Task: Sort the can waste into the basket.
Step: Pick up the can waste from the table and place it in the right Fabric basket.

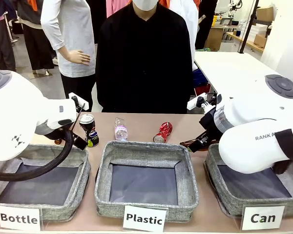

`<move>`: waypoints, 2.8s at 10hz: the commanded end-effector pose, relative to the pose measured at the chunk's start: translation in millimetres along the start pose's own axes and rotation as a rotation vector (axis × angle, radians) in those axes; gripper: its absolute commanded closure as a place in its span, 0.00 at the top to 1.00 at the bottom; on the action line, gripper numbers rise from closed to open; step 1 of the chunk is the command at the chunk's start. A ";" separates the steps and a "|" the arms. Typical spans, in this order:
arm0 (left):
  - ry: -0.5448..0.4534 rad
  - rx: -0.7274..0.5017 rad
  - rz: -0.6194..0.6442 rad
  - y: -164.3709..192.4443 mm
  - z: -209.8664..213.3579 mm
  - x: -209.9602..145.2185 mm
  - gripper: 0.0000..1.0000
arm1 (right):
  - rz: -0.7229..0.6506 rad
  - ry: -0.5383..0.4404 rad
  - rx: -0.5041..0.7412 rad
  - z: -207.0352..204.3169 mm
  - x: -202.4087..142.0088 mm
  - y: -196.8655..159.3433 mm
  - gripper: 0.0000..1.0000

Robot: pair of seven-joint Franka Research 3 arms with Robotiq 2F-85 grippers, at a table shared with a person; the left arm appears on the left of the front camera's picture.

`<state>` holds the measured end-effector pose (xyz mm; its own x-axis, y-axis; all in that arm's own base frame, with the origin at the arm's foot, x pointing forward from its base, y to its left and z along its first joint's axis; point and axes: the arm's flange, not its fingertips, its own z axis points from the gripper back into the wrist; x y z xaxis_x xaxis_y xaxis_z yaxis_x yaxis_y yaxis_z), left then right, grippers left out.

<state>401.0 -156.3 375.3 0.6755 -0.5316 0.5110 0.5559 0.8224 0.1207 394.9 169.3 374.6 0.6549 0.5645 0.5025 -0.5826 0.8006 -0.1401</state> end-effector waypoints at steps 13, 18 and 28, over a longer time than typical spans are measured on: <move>-0.671 -1.010 0.567 213.2 143.9 -242.1 1.00 | -0.909 -0.403 0.908 156.0 -241.4 -176.9 1.00; -0.822 -0.993 0.690 198.1 123.6 -241.2 1.00 | -1.078 -0.401 0.911 143.6 -291.1 -223.1 1.00; -0.729 -0.982 0.489 209.8 151.0 -206.1 1.00 | -1.078 -0.401 0.911 143.6 -291.1 -223.1 1.00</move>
<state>297.3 168.2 402.4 0.6968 0.3256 0.6391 0.6069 0.2073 -0.7673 263.5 -202.2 380.7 0.8830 -0.4226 0.2044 -0.0713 0.3094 0.9482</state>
